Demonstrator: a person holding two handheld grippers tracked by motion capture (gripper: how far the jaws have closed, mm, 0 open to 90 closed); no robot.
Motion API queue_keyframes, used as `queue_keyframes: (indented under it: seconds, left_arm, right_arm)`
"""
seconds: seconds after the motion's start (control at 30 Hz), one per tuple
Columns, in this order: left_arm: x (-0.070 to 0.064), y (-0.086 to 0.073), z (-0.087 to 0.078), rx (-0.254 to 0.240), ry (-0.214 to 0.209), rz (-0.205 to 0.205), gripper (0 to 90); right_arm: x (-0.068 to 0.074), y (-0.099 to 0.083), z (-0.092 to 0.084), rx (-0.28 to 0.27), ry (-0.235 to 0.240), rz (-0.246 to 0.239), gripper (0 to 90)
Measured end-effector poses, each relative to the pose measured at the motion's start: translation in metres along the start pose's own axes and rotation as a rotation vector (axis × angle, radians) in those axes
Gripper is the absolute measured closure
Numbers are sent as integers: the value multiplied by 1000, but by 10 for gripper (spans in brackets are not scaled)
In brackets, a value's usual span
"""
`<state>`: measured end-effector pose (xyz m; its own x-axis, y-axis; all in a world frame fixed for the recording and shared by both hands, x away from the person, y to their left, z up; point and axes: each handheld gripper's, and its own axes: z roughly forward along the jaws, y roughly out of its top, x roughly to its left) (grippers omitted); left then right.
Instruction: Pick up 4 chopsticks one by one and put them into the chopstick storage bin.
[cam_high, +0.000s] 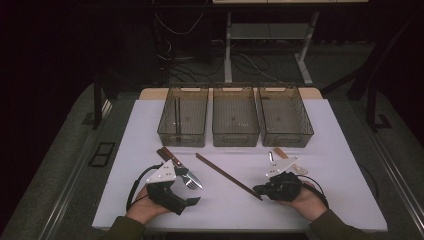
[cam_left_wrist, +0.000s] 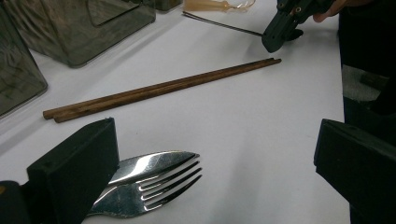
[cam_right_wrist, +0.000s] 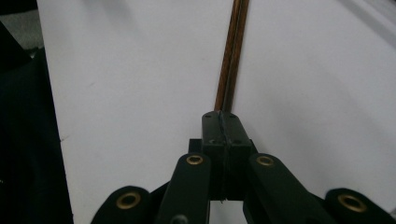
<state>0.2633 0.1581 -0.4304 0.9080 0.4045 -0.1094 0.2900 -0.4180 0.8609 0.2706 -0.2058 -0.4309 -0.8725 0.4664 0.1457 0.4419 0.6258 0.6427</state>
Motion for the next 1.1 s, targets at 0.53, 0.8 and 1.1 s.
queue_keyframes:
  seconds: [0.53,0.8,1.1]
  left_arm:
    - [0,0,0,-1,0,-3,0]
    - [1,0,1,-5,1,-10,0]
    - [2,0,0,-5,2,-11,0]
  right_arm:
    - [1,-1,6,49,-9,-1,899]
    - [2,-1,7,50,-9,-3,899]
    - [-1,-1,6,45,-43,1,899]
